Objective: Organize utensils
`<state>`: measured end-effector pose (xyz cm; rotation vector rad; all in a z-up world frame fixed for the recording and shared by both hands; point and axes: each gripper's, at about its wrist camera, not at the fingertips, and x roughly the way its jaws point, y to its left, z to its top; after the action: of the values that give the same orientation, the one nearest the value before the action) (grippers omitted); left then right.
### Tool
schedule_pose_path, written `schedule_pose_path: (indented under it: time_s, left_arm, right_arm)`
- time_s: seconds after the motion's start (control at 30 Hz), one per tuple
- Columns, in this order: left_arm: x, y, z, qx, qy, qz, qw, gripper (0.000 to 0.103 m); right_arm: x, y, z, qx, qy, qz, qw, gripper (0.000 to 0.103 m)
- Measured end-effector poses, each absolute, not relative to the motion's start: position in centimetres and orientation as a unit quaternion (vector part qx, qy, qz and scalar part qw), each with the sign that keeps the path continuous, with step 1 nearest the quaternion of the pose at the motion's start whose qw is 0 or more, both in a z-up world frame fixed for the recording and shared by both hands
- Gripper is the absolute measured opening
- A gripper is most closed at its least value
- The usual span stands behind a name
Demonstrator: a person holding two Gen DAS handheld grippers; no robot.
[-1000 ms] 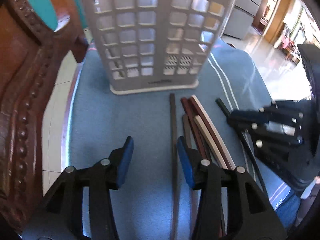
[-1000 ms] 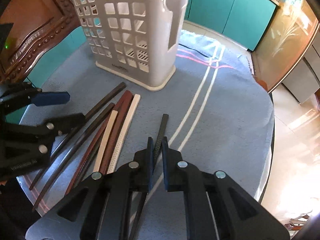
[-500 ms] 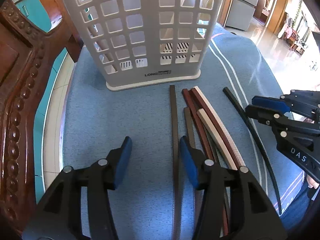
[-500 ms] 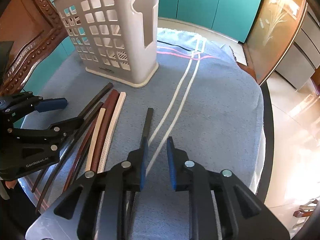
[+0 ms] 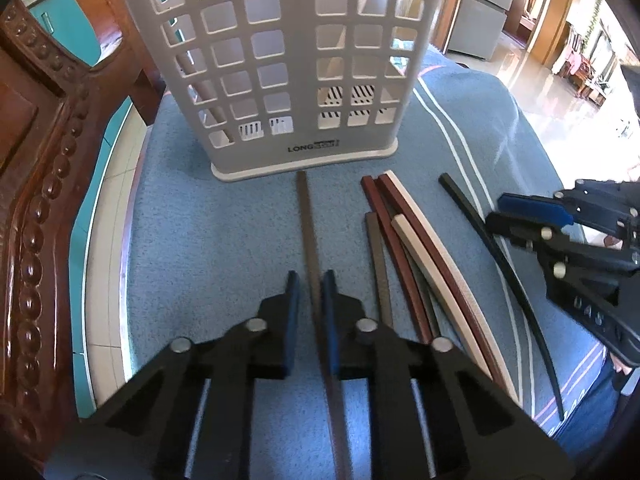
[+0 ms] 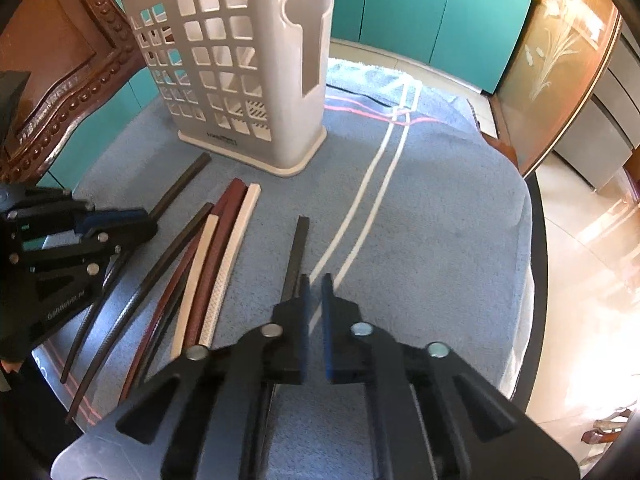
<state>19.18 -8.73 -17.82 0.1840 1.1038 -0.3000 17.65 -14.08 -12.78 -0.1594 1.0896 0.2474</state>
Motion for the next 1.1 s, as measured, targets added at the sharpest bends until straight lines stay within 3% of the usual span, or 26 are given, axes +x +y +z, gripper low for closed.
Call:
schedule_pose_path:
  time_s: [0.67, 1.1]
  left_arm:
    - [17.8, -7.0, -17.7, 0.076, 0.519, -0.14, 0.84, 0.007]
    - [18.0, -8.4, -17.7, 0.089, 0.515, -0.124, 0.843, 0.018]
  right_arm:
    - [18.4, -14.3, -12.4, -0.063, 0.521, 0.101, 0.845, 0.004]
    - [18.8, -15.1, -13.7, -0.063, 0.536, 0.089, 0.837, 0.007]
